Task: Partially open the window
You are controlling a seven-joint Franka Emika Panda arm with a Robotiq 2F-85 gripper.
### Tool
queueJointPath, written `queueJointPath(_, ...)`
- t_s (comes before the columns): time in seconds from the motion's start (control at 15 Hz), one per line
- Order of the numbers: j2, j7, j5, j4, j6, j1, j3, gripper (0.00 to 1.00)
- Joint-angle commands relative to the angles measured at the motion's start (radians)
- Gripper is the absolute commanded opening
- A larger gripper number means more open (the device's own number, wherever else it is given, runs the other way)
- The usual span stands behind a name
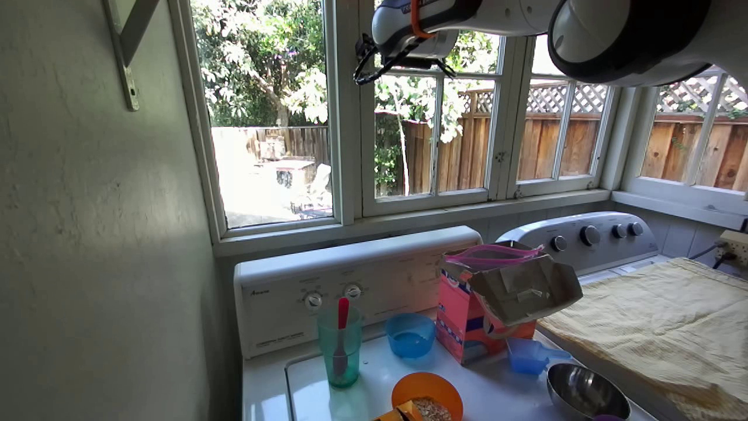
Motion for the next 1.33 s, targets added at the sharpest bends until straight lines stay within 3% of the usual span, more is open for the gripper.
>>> queueJointPath(0.0,0.054,0.022,-0.013,0.064,0.037,0.013,-0.021,0.63)
queueJointPath(0.07,0.059,0.022,-0.013,0.071,0.042,0.014,-0.023,0.59)
queueJointPath(0.27,0.073,0.020,-0.011,0.085,0.050,0.016,-0.026,0.62)
queueJointPath(0.53,0.080,0.014,-0.010,0.097,0.044,0.018,-0.025,0.45)
queueJointPath(0.73,0.065,0.015,-0.010,0.085,0.030,0.021,-0.026,0.44)
queueJointPath(1.07,0.059,0.018,-0.017,0.086,0.015,0.030,-0.044,0.27)
queueJointPath(1.2,0.059,0.017,-0.017,0.086,0.011,0.032,-0.051,0.25)
queueJointPath(1.27,0.060,0.017,-0.017,0.087,0.011,0.033,-0.054,0.28)
